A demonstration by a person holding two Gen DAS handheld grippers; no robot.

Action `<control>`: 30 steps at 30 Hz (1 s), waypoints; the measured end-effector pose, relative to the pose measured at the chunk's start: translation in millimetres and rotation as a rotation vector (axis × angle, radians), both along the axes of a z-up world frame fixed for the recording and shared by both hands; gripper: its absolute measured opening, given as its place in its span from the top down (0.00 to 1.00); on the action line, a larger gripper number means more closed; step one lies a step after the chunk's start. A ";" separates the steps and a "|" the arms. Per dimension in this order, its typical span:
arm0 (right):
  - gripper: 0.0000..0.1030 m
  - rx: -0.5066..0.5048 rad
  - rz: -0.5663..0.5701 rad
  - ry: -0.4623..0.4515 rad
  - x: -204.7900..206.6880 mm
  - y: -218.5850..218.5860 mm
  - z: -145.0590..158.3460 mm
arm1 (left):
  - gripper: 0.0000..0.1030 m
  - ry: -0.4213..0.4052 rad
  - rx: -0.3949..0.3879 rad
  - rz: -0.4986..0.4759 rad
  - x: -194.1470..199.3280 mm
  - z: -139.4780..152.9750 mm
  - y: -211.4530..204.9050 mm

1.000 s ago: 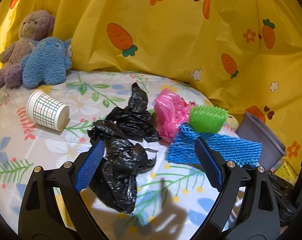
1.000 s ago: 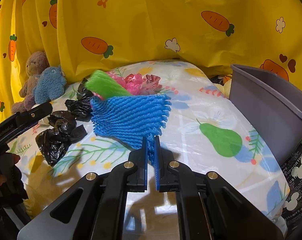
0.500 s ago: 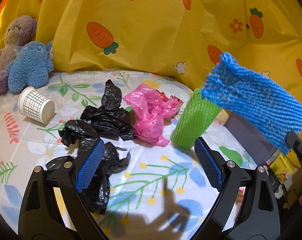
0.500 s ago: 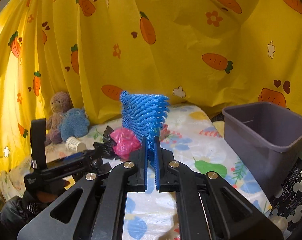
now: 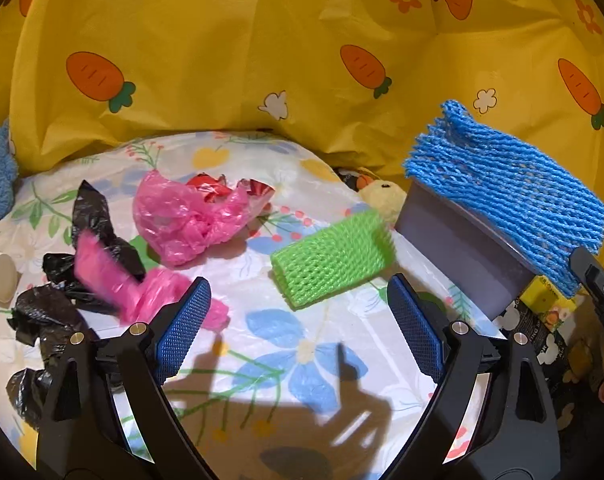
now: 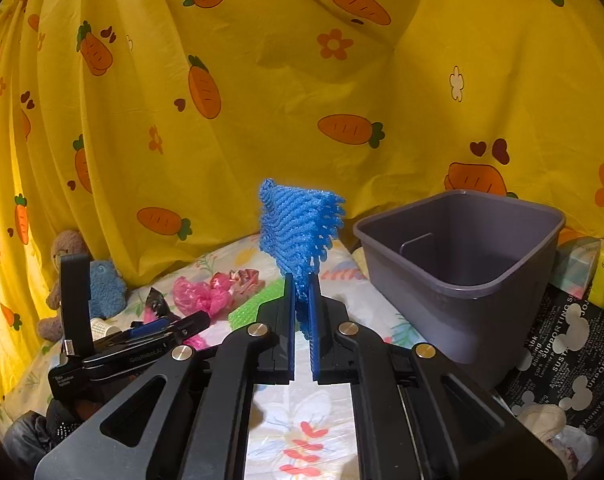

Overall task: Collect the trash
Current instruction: 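Lift the blue net toward the bin with right tool while left tool grasps the green foam net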

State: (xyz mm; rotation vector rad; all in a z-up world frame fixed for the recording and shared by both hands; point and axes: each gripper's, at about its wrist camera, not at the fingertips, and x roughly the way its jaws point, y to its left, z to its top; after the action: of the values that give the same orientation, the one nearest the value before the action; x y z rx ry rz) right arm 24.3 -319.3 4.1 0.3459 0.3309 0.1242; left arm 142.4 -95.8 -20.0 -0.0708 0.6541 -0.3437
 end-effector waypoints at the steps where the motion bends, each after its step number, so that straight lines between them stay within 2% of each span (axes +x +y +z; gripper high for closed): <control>1: 0.94 -0.001 -0.009 0.002 -0.4 -3.8 -0.6 | 0.14 0.008 0.006 -0.011 5.6 -2.2 -4.0; 6: 0.94 -0.003 -0.041 0.022 0.7 -17.4 -5.2 | 0.18 0.064 0.017 -0.026 35.5 -14.9 -16.8; 10: 0.94 -0.004 -0.054 0.034 3.2 -23.5 -8.3 | 0.21 0.124 -0.014 -0.036 57.7 -25.6 -23.2; 13: 0.94 -0.007 -0.058 0.040 4.0 -25.1 -9.8 | 0.31 0.190 -0.032 -0.031 74.4 -38.2 -23.5; 15: 0.94 -0.012 -0.061 0.043 4.4 -25.7 -10.7 | 0.44 0.238 -0.055 -0.025 83.5 -46.4 -21.3; 16: 0.94 -0.014 -0.061 0.046 4.8 -25.9 -11.2 | 0.47 0.255 -0.073 -0.030 86.4 -49.4 -20.9; 18: 0.94 -0.013 -0.065 0.054 6.3 -26.7 -12.4 | 0.66 0.279 -0.110 -0.045 89.1 -53.6 -20.1; 20: 0.94 -0.012 -0.068 0.059 7.0 -27.2 -13.0 | 0.74 0.279 -0.117 -0.049 88.8 -54.5 -20.8; 21: 0.94 -0.012 -0.070 0.060 7.0 -27.3 -13.0 | 0.83 0.275 -0.120 -0.055 88.0 -54.3 -21.4; 22: 0.94 -0.013 -0.071 0.060 6.8 -27.4 -12.9 | 0.85 0.275 -0.129 -0.062 87.1 -54.2 -21.7; 23: 0.94 -0.013 -0.072 0.060 6.7 -27.5 -13.0 | 0.93 0.271 -0.137 -0.066 85.7 -53.7 -21.7; 27: 0.94 -0.018 -0.079 0.056 4.5 -27.3 -12.1 | 0.95 0.234 -0.174 -0.076 75.3 -44.3 -19.0; 30: 0.94 -0.017 -0.093 0.051 2.9 -28.8 -10.1 | 0.95 0.177 -0.192 -0.089 61.1 -26.0 -16.5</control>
State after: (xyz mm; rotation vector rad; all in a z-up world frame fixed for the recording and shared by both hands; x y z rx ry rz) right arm 27.2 -348.1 -5.9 0.3470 0.3650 0.0209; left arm 203.5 -112.3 -46.0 -0.2584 0.7997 -0.4893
